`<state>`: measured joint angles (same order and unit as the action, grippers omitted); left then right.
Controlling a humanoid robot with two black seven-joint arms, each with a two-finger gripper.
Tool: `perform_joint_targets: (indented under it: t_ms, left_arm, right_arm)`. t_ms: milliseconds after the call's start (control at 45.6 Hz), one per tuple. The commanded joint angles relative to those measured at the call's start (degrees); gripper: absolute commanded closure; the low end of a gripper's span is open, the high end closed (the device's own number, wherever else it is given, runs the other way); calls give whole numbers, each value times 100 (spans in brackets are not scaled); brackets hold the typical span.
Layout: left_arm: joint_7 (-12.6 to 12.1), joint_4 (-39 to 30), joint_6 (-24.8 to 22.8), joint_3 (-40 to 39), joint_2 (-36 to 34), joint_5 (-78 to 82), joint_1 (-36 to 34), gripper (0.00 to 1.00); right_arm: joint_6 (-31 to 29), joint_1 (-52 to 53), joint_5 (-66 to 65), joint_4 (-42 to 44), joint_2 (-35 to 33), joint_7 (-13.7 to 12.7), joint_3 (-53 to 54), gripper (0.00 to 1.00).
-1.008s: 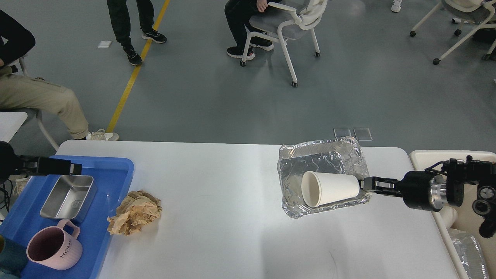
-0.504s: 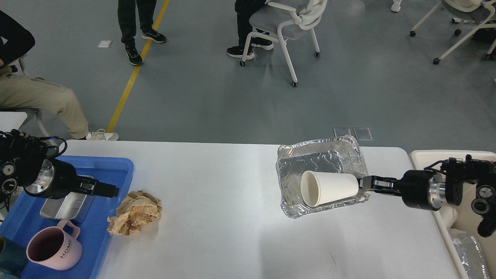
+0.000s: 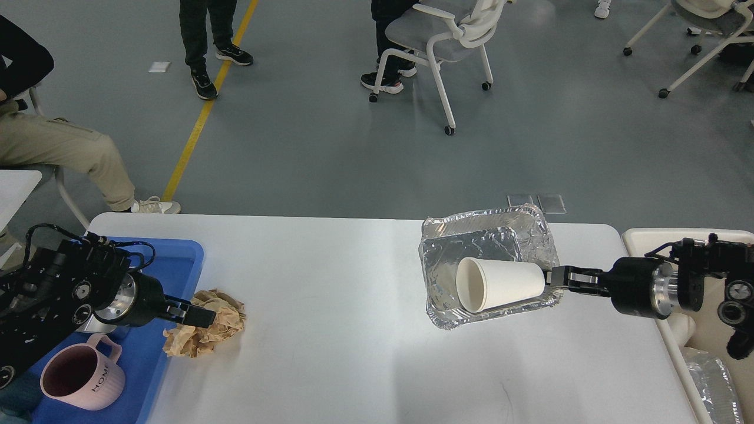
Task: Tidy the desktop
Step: 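Reach the left gripper to the crumpled brown paper and grasp it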
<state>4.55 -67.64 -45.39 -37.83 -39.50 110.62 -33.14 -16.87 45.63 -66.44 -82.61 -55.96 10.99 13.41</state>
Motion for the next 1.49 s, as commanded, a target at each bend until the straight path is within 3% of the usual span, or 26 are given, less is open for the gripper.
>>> perform_joint_targets:
  t_ms: [0, 175, 197, 263, 372, 438, 591, 679, 1095, 1205, 1468]
  left_arm:
    - [28, 312, 337, 30, 144, -6, 0, 3]
    - [327, 444, 636, 30, 320, -6, 9, 4]
    - [467, 453, 793, 39, 338, -6, 35, 6]
    - [521, 471, 1031, 57, 338, 3, 62, 12]
    - [556, 550, 1304, 293, 268, 3, 27, 32]
    - [696, 576, 1322, 434, 233, 3, 9, 57]
    - [1065, 761, 1348, 610, 215, 47, 18, 89]
    - [1320, 796, 1401, 733, 189, 91, 9, 100]
    - [1768, 805, 1735, 707, 13, 100, 18, 100]
    - [1918, 682, 1770, 584, -329, -58, 62, 100]
    - [1778, 242, 1946, -171, -1472, -2333, 431, 99]
  right_arm:
    - [0, -10, 0, 0, -3, 0, 3, 100]
    - [0, -2, 0, -27, 6, 0, 3, 100]
    - [0, -2, 0, -44, -3, 0, 3, 100]
    - [0, -2, 0, -53, -3, 0, 3, 100]
    - [0, -10, 0, -62, -47, 0, 3, 100]
    - [0, -10, 0, -71, -64, 0, 3, 100]
    - [0, -19, 0, -70, -64, 0, 3, 100]
    - [0, -19, 0, -62, -64, 0, 3, 100]
    - [0, -54, 0, -44, -56, -9, -23, 100]
    - [9, -89, -9, -27, -56, -9, -23, 100]
    - [0, -89, 0, -35, -56, -18, -40, 100]
